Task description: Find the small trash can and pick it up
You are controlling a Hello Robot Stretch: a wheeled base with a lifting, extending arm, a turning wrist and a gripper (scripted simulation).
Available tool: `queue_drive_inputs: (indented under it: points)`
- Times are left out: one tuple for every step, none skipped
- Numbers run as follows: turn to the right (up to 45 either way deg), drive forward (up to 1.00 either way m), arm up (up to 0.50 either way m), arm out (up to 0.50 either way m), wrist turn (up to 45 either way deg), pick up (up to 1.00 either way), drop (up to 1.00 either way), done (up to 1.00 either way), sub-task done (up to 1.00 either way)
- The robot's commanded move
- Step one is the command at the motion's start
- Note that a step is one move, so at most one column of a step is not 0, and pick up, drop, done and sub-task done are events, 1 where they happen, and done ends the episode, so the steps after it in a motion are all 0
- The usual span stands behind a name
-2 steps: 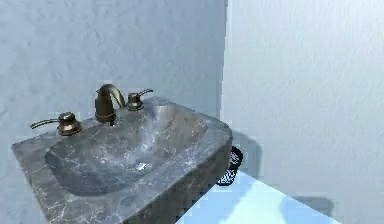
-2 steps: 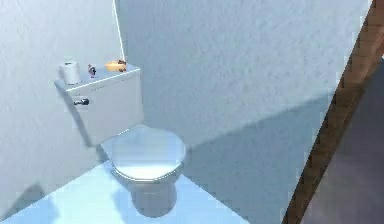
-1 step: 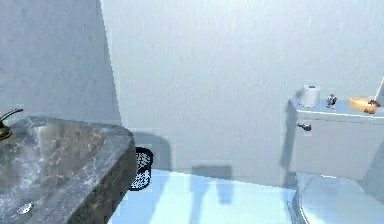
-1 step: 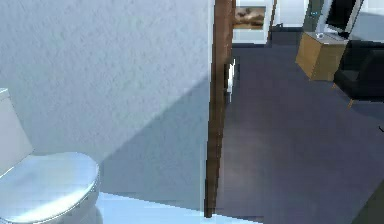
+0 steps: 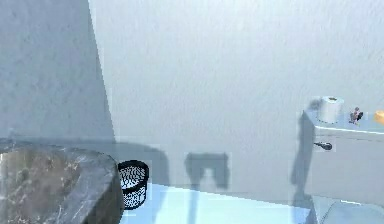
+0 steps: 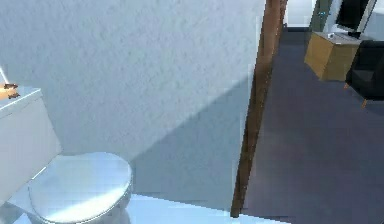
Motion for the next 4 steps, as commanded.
queue_drive_inputs:
  points:
    - [12.0, 0.00, 0.00, 0.00, 0.0, 0.00, 0.00, 0.00, 0.00]
    - [0.0, 0.40, 0.00, 0.00, 0.0, 0.00, 0.00, 0.00, 0.00]
    - [-45.0, 0.00, 0.00, 0.00, 0.0, 0.00, 0.00, 0.00, 0.00]
    - [-45.0, 0.00, 0.00, 0.00, 0.0, 0.00, 0.00, 0.00, 0.00]
